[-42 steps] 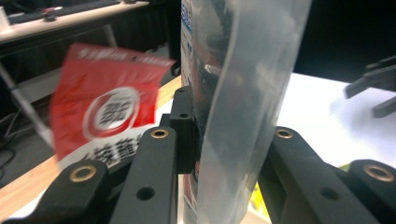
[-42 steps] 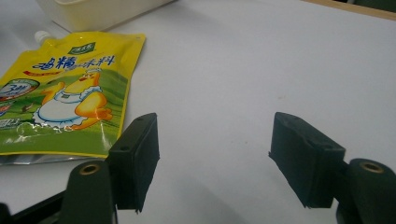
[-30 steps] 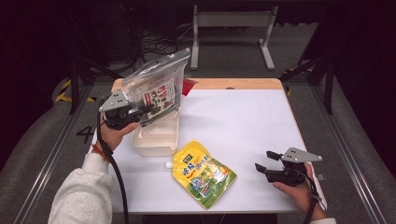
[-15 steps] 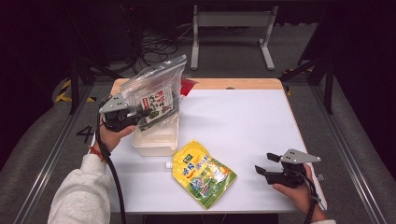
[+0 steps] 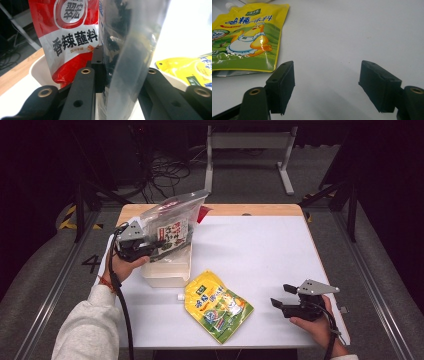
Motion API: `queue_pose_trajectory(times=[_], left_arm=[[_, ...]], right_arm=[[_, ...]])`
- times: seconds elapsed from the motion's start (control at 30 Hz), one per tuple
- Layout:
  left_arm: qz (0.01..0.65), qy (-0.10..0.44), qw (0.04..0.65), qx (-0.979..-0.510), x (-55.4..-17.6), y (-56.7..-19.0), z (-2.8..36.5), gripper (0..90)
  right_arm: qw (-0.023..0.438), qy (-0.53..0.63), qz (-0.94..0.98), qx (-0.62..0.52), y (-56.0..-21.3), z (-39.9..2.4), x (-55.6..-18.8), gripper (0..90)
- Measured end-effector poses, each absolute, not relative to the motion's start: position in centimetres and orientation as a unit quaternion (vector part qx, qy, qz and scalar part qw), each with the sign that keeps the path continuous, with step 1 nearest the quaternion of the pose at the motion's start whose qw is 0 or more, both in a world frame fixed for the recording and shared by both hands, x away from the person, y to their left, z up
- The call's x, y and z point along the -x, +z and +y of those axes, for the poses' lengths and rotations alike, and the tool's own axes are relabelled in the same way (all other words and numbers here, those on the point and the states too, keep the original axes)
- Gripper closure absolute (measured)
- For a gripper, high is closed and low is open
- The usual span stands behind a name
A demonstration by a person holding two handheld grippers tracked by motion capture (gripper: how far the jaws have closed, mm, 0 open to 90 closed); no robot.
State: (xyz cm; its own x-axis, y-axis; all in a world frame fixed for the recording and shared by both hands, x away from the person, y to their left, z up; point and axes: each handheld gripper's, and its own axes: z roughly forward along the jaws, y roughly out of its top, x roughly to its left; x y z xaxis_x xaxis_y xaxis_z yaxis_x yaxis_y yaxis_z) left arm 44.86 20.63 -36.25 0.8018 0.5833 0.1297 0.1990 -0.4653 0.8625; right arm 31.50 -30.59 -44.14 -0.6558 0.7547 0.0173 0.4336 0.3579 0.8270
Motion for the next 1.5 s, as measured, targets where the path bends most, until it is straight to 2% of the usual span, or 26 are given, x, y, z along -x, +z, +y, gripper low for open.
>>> queue_pose_trajectory(times=[0.4,0.8,1.1,1.27,1.37,1.5], left_arm=[[0.26,0.182,0.501,-0.805,-45.2,-38.9,22.6,74.8],[0.253,0.181,0.487,-0.816,-45.1,-38.9,22.3,75.1],[0.268,0.174,0.502,-0.804,-45.1,-39.5,22.9,74.3],[0.282,0.173,0.511,-0.793,-45.1,-39.7,23.1,71.8],[0.291,0.178,0.513,-0.788,-44.8,-39.7,23.1,64.0],[0.298,0.193,0.515,-0.78,-44.3,-39.4,23.0,58.6]], right_arm=[[0.182,0.429,0.806,-0.365,-44.2,-30.2,-31.8,27.9],[0.176,0.426,0.811,-0.359,-44.4,-29.5,-32.0,27.9],[0.171,0.424,0.818,-0.348,-44.4,-28.8,-32.2,27.9],[0.17,0.423,0.82,-0.347,-44.4,-28.7,-32.2,27.9],[0.169,0.423,0.82,-0.347,-44.4,-28.7,-32.2,27.9],[0.169,0.423,0.819,-0.348,-44.4,-28.7,-32.1,27.9]])
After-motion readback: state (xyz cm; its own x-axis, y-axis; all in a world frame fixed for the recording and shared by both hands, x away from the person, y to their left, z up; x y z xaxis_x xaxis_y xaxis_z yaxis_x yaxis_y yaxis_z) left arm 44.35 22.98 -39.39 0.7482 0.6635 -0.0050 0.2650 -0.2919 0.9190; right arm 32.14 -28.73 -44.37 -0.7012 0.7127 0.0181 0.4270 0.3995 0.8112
